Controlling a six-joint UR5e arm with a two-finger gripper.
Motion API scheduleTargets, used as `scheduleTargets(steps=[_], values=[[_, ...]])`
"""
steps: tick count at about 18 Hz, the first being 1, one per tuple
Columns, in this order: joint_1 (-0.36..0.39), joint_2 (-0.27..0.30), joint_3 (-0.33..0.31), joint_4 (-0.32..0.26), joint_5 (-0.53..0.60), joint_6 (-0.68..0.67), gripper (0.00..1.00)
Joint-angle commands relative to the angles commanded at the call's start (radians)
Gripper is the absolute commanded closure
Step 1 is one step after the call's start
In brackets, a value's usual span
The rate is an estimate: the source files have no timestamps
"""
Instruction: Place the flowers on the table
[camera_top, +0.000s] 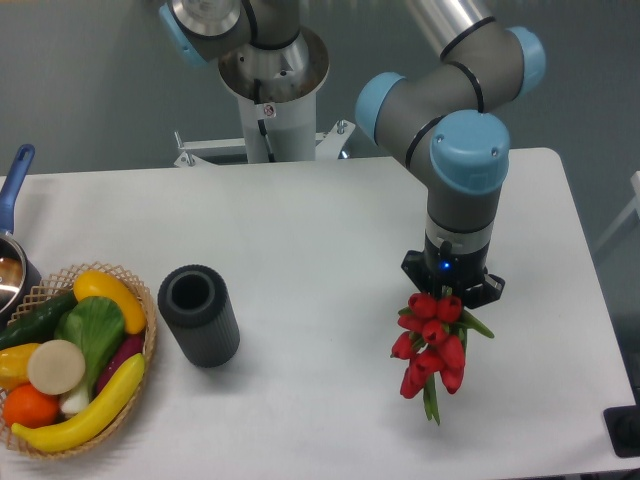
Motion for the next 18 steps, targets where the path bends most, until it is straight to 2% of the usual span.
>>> scheduleTargets(steps=[6, 7, 9, 10, 11, 12, 13, 14, 18], values=[[-0.014, -0.006, -0.009, 0.002, -0.002, -0.003, 0.96], [-0.014, -0.012, -0.034, 0.005, -0.003, -0.002, 0.88], [-0.018, -0.011, -0.07, 0.012, -0.005, 0.002, 0.8], [-0.031, -0.011, -0.078, 0.011, -0.003, 0.0, 0.64], [-0.035, -0.011, -0.083, 0.008, -0.003, 0.0, 0.57], [-0.038, -0.011, -0.089, 0.006, -0.006, -0.003, 0.46], [-0.041, -0.011, -0.092, 0.006, -0.009, -0.011, 0.28], [-0.043, -0.011, -0.094, 0.006, -0.008, -0.012, 0.0], [-0.043, 0.003, -0.111, 0.017, -0.003, -0.015, 0.0]])
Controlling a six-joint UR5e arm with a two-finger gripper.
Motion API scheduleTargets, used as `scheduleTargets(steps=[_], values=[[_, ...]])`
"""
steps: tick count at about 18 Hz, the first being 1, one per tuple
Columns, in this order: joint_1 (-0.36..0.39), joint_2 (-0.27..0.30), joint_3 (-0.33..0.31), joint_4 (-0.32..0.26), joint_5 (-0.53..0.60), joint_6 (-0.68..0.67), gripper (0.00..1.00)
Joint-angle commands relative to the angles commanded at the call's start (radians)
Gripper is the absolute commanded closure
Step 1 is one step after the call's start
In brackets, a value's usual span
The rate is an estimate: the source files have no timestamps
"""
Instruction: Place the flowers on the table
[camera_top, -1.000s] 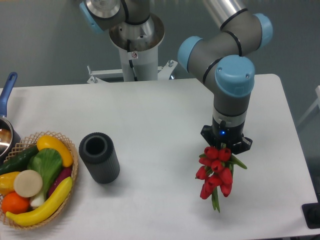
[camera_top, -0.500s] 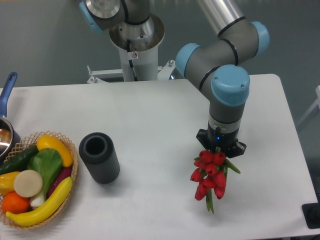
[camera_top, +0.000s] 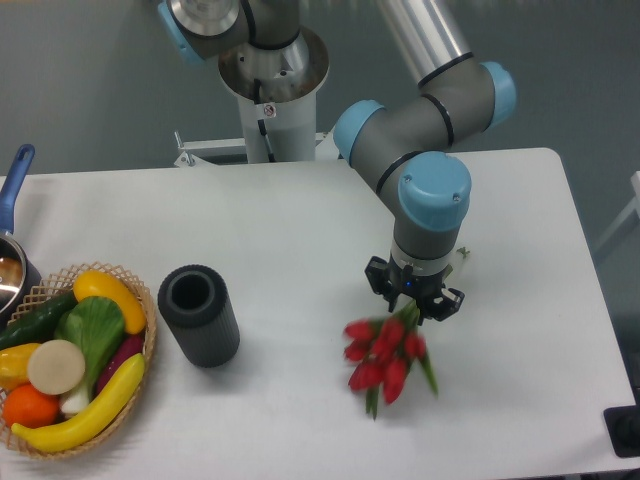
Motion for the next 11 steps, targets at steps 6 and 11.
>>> scheduleTargets(steps=[6, 11], values=[[0.064, 0.035, 0.041, 0.043, -0.011, 0.06, 0.0], [0.069, 0.029, 0.058, 0.041, -0.017, 0.095, 0.0]])
